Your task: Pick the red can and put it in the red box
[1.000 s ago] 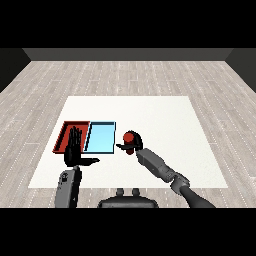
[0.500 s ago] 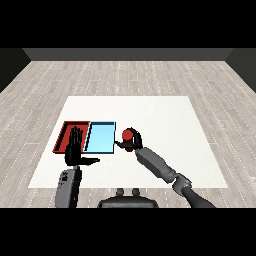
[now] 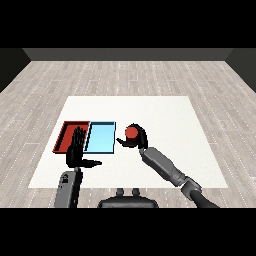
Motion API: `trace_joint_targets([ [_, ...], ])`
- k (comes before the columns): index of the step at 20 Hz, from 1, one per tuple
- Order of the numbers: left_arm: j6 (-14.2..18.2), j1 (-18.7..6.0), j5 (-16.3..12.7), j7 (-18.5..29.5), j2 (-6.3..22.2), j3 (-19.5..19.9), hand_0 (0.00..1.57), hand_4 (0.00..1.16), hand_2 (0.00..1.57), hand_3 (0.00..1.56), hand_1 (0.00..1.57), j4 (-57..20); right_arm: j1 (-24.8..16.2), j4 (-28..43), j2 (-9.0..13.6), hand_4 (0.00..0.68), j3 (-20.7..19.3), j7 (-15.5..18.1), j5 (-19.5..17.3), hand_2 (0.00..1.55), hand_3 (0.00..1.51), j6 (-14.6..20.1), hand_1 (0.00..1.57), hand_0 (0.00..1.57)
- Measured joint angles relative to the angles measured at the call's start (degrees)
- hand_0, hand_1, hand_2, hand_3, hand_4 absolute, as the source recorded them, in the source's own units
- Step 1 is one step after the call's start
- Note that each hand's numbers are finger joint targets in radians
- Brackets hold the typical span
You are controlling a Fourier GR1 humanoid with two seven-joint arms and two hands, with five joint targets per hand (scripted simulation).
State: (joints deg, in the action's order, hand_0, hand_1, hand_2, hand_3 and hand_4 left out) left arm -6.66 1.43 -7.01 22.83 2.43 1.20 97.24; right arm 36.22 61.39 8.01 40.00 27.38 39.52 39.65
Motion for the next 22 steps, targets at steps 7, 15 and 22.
trace_joint_targets([
  [7, 4.0, -2.6, 3.6, -7.0, -1.9, -7.9, 0.00, 0.00, 0.00, 0.00, 0.00, 2.2, -3.2, 12.8, 4.5, 0.633, -1.5, -2.3, -4.8, 1.42, 1.39, 1.5, 1.46, 1.46],
  [15, 9.8, -6.0, 6.4, -12.0, -2.2, -14.5, 0.00, 0.00, 0.00, 0.00, 0.00, 2.2, -4.8, 16.5, 4.9, 0.629, -7.4, -5.4, -10.2, 1.41, 1.39, -2.7, 1.43, 1.43],
  [22, 13.6, -11.0, 6.3, -12.7, -2.4, -17.6, 0.00, 0.00, 0.00, 0.00, 0.00, -5.0, -8.2, 21.1, 3.2, 0.618, -9.8, -6.3, -15.6, 1.43, 1.39, -5.0, 1.44, 1.44],
])
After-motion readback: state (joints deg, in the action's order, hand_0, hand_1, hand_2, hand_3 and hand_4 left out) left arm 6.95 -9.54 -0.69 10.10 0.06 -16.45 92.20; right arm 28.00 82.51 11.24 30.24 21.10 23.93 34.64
